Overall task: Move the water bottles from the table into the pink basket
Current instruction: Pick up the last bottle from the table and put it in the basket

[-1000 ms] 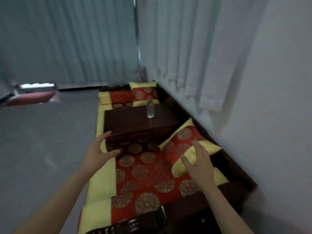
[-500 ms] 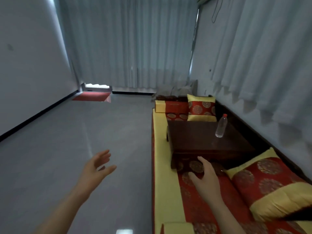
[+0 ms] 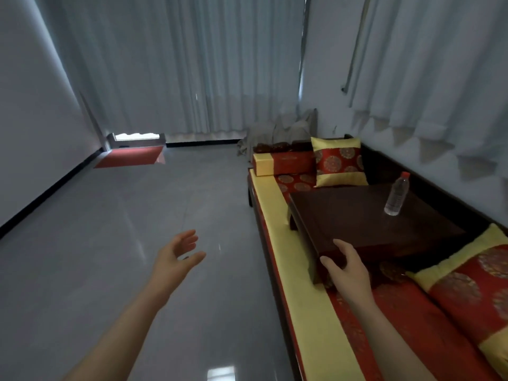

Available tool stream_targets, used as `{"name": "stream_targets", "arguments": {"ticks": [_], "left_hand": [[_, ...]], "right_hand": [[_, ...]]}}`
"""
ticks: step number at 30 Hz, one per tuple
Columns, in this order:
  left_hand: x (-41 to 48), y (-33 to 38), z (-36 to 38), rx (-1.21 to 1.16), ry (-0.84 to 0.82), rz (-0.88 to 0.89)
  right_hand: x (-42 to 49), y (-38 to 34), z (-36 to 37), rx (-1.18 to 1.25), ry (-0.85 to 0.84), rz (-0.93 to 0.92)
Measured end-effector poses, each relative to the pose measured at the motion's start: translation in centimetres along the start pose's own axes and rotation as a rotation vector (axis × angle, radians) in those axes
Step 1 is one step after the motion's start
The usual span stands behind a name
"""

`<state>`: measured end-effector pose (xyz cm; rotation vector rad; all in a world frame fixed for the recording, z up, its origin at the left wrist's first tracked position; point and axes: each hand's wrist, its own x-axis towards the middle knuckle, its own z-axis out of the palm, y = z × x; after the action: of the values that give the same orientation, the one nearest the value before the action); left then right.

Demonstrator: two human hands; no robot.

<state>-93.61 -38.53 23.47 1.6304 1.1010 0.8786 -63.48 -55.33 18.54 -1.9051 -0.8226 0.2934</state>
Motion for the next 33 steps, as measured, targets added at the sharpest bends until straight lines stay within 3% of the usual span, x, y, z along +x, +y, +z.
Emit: {"name": "stream_targets", "arguments": {"ticks": [10,16,23,33], "left_hand": [[24.4,-0.4,-0.5,-0.023,-0.147,0.031],[39.6,-1.2,3.7,-0.007,-0.315,0.034],[56.5,-0.1,14.4,0.015,-0.674,0.154],[63.6,5.0,37.4,-0.002,-1.126,0.250]], "right_hand": [[15.4,-3.3,10.1,0.043,0.120,0.128],[24.7,-2.1,13.1,-0.051,0.243,0.184],[31.6,1.1,15.1,0.129,0.602,0.416],[36.7,3.6,10.6,0.166,1.016,0.581]]}}
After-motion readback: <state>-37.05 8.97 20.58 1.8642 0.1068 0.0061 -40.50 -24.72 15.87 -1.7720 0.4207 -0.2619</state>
